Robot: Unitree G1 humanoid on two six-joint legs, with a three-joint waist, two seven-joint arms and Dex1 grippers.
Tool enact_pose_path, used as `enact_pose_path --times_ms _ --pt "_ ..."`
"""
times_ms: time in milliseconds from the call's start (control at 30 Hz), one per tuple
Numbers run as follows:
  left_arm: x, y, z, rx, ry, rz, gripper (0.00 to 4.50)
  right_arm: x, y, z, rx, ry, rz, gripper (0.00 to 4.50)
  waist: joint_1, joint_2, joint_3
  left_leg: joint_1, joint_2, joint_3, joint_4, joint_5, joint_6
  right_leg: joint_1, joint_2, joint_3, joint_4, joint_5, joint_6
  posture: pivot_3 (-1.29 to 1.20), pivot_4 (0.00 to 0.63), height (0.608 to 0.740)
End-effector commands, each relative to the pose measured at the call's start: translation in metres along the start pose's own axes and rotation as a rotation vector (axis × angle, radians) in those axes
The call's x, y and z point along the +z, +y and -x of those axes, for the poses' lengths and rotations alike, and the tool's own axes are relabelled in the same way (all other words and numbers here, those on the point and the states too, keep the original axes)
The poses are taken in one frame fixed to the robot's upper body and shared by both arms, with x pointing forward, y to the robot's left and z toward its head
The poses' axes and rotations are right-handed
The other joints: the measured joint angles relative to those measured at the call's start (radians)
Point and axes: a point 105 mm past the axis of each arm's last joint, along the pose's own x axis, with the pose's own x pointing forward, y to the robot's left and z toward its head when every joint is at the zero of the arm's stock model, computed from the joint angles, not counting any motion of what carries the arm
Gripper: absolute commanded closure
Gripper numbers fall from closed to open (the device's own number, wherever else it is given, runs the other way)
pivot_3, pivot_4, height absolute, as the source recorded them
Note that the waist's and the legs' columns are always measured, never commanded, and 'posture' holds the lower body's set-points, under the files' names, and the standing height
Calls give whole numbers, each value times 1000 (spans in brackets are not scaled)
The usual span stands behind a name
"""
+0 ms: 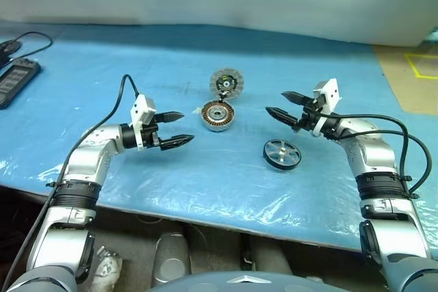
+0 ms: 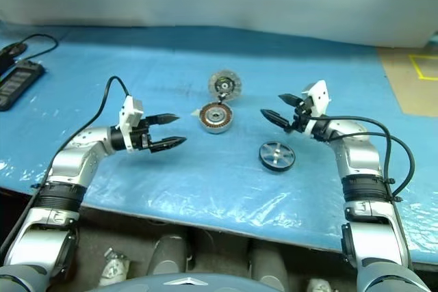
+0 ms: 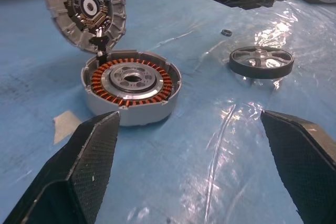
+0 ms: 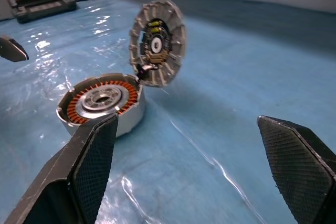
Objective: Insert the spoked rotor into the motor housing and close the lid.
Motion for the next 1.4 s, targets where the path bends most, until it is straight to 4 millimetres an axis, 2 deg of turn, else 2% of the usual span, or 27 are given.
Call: enact_pose_path --times_ms 33,67,100,200,300,533,633,800,833,867,900,1033,1067,1100,1167,1200,1267,1333,1400 --pt "11 -1 0 -4 -23 -44 0 12 -2 1 -12 -39 29 18 -3 -4 0 0 5 7 2 -2 -3 -5 11 14 1 1 1 0 150 740" --pt "11 -1 0 -4 -23 -44 0 12 -3 1 -15 -37 33 18 -16 -4 -1 -7 6 4 1 -3 -4 -8 16 20 4 3 2 0 150 740" --pt "11 -1 0 -3 -22 -44 0 11 -2 1 -13 -33 34 18 -20 -5 -1 -9 5 -8 1 -3 -3 -10 14 13 5 3 2 0 150 740" --pt "10 -2 0 -2 -21 -44 0 12 -2 1 -13 -36 31 18 -22 -5 -1 -8 7 -17 2 -3 -3 -13 16 4 16 -1 -6 0 150 740" --pt "10 -1 0 1 -21 -44 0 12 -1 0 -12 -39 30 18 -19 -5 -1 -6 6 -21 3 -4 -5 -13 23 12 16 -3 -10 0 150 740" --pt "10 0 0 3 -21 -47 0 9 0 -1 -5 -20 10 18 -10 -5 -1 -6 0 -28 5 -3 -4 -8 13 1 12 -3 -9 0 150 740" --pt "10 0 0 5 -21 -47 0 9 1 -2 1 -17 15 18 -3 -6 0 2 7 -12 11 -11 -16 -11 44 46 9 2 -4 0 150 740" --pt "10 0 0 5 -18 -48 0 10 1 -2 -4 -44 26 18 0 -9 1 14 5 -9 26 -40 -15 -14 78 100 -2 16 6 0 150 740" --pt "10 0 0 4 -17 -49 0 9 1 -1 -3 -43 29 18 -14 -11 1 11 5 -12 30 -46 -13 -14 81 102 -1 18 8 0 150 740" --pt "11 0 -1 4 -18 -50 0 8 1 0 -2 -41 31 18 -21 -13 1 5 -5 -27 30 -47 -12 -15 72 95 -1 20 10 0 150 740" --pt "11 0 -2 4 -19 -52 0 7 1 0 -2 -39 32 18 -26 -14 1 7 -8 -32 29 -46 -12 -17 67 90 -1 20 10 0 150 740" --pt "10 -1 -2 2 -18 -50 0 3 4 -1 23 -20 -3 18 -28 -13 1 0 -11 -39 29 -43 -7 -18 57 74 -1 16 4 0 150 740" --pt "9 -2 -2 2 -17 -49 0 3 4 -1 19 -18 -10 18 -16 -13 1 1 -10 -36 30 -43 -7 -18 60 78 -1 16 4 0 150 740" --pt "9 -2 -2 1 -18 -47 0 2 4 -1 15 -16 -12 18 -10 -14 1 7 -10 -29 32 -45 -10 -18 73 97 -1 18 7 0 150 740" --pt "8 -2 -2 1 -17 -46 0 3 3 0 14 -14 -8 18 -6 -16 2 12 -12 -27 34 -50 -10 -17 81 116 -3 21 12 0 150 740" --pt "9 -2 -2 1 -17 -47 0 4 3 -1 13 -14 -4 18 -6 -16 2 14 -12 -26 35 -52 -9 -16 93 131 -7 24 15 0 150 740" --pt "10 -1 -2 2 -18 -49 0 5 4 -1 18 -17 9 18 -6 -16 2 16 -12 -26 34 -55 -8 -16 105 150 -16 32 20 0 150 740" --pt "10 -1 -2 1 -18 -51 0 8 2 -2 8 -43 7 18 -9 -16 2 17 -12 -27 34 -58 -8 -16 112 158 -25 38 25 0 150 740" --pt "9 -2 -1 0 -17 -50 0 9 1 -2 3 -42 27 18 -21 -19 3 14 -16 -33 33 -61 -7 -16 110 158 -26 45 18 0 150 740"
